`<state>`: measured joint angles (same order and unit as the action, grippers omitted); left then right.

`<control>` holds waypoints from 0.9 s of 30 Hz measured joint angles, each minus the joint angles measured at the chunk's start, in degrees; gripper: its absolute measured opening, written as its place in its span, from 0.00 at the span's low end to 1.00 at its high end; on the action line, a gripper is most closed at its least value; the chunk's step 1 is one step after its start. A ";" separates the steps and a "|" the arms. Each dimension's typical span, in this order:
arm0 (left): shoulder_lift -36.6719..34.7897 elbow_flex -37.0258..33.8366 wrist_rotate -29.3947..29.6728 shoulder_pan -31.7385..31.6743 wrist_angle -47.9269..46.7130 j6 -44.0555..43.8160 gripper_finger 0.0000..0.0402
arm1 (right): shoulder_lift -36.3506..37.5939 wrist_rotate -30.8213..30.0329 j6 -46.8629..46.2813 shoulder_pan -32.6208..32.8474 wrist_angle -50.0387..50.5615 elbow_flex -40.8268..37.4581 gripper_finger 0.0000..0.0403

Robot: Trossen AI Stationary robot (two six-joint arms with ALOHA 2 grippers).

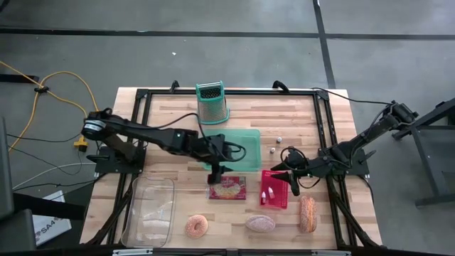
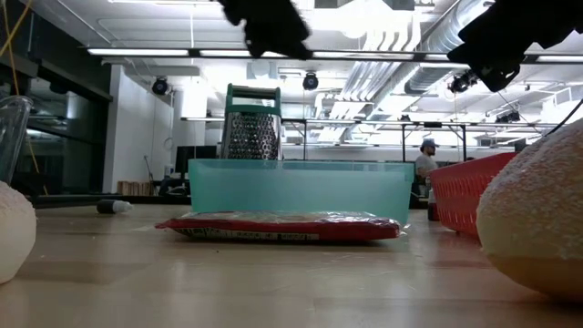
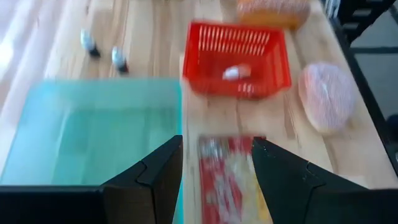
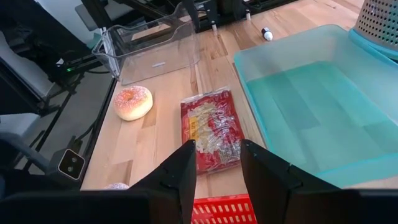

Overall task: Pick & Place Food Item
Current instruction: Put the left red food coloring bottle into the red bin

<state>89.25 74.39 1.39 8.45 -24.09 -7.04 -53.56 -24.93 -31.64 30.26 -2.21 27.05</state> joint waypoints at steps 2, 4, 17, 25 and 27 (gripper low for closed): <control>-0.82 0.00 0.02 0.00 -4.05 -1.39 0.46 | 0.00 0.00 0.00 0.00 0.01 0.00 0.28; -1.36 0.00 0.35 -0.36 -7.71 -1.85 0.46 | 0.00 0.00 0.00 0.00 0.02 0.00 0.28; -3.71 -0.02 -2.80 -6.62 -28.33 -5.03 0.46 | 0.00 0.00 0.00 0.00 0.20 0.00 0.28; -11.29 -7.79 -1.07 -10.05 -28.68 -4.44 0.46 | 0.00 0.00 0.00 0.00 0.26 0.00 0.28; -13.84 -11.13 -0.64 -10.84 -27.47 -4.43 0.46 | 0.00 0.02 0.00 0.00 0.27 0.00 0.28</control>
<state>75.41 63.26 0.75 -2.39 -51.56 -11.48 -53.56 -24.91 -31.64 30.26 -1.94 27.05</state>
